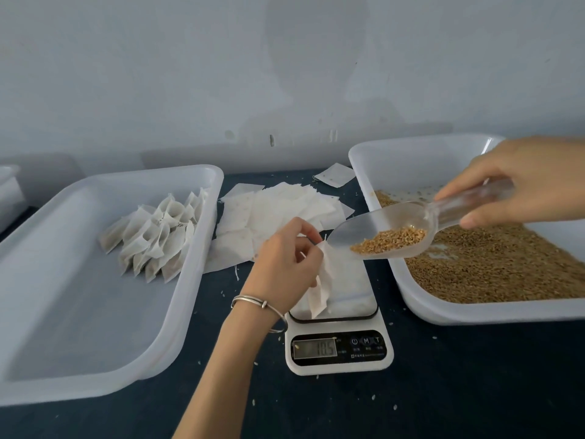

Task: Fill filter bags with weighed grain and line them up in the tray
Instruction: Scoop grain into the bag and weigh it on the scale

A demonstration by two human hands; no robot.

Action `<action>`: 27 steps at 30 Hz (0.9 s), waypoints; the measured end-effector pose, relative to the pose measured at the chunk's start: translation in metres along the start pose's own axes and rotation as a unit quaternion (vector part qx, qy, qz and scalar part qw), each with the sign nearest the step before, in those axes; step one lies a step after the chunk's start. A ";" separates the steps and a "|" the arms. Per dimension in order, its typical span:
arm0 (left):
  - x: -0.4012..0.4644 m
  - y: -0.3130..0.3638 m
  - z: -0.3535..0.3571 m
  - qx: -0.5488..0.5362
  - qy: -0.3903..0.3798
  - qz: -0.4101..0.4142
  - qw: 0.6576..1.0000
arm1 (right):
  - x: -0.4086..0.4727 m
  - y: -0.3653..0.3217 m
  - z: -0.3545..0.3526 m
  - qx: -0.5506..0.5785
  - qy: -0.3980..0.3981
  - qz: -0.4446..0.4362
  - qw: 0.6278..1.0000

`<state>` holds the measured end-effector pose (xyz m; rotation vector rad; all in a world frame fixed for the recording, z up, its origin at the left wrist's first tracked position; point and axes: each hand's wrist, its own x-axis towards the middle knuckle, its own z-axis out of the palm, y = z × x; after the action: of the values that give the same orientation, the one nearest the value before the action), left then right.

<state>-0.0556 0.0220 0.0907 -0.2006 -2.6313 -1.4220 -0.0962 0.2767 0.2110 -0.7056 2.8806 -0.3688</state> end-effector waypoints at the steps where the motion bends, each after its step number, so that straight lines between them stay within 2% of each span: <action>1: 0.001 0.001 0.001 -0.007 -0.003 0.000 1.000 | 0.001 0.000 0.000 -0.004 0.008 0.000 1.000; 11: 0.015 0.004 0.009 -0.021 -0.018 -0.005 1.000 | 0.001 -0.016 -0.005 -0.095 0.024 0.011 0.995; 18: 0.017 0.004 0.009 -0.022 -0.023 -0.010 0.999 | 0.002 -0.029 -0.006 -0.146 -0.012 0.019 0.989; 27: 0.019 0.004 0.007 -0.027 -0.025 -0.013 0.999 | 0.006 -0.030 -0.006 -0.153 -0.012 0.031 0.988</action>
<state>-0.0734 0.0310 0.0938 -0.2116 -2.6461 -1.5183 -0.0897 0.2499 0.2247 -0.6541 2.9590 0.0927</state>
